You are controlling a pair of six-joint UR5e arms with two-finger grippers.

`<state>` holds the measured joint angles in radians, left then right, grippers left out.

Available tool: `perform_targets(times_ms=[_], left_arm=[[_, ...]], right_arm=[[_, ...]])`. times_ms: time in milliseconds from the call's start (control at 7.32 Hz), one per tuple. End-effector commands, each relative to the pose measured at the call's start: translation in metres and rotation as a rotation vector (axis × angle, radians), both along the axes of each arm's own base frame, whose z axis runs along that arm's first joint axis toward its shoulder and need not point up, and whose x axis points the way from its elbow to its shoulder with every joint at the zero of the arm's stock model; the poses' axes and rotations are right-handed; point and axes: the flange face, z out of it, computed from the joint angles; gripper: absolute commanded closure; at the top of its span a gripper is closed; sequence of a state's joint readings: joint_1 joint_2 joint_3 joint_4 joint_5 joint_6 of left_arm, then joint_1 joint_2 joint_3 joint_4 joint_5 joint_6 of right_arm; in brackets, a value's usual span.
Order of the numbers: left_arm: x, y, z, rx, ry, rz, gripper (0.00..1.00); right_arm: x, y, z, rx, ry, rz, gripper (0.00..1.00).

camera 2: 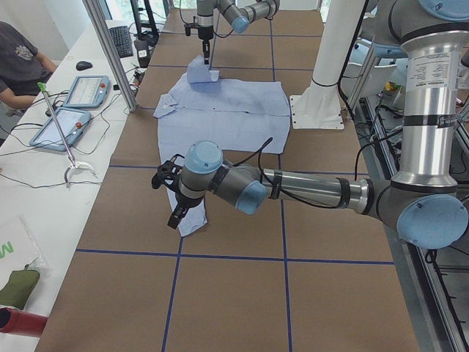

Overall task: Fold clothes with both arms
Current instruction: 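Carry the held sleeve with the right gripper across the shirt front toward the collar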

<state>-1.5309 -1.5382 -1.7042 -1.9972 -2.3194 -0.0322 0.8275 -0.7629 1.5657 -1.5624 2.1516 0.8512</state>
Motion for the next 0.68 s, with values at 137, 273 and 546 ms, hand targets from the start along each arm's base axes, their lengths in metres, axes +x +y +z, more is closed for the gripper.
perform_targets(times_ms=[137,273,546], left_arm=[[0.000,0.000,0.001,-0.001,0.000,0.000,0.01],[0.000,0.000,0.001,-0.001,0.000,0.000,0.01],[0.000,0.000,0.001,-0.003,0.000,0.000,0.01]], right_arm=[[-0.062,-0.014,-0.030,0.010,-0.030,0.023,1.00],[-0.067,-0.014,-0.032,0.027,-0.021,0.037,1.00],[-0.094,-0.027,-0.040,0.037,-0.020,0.033,1.00]])
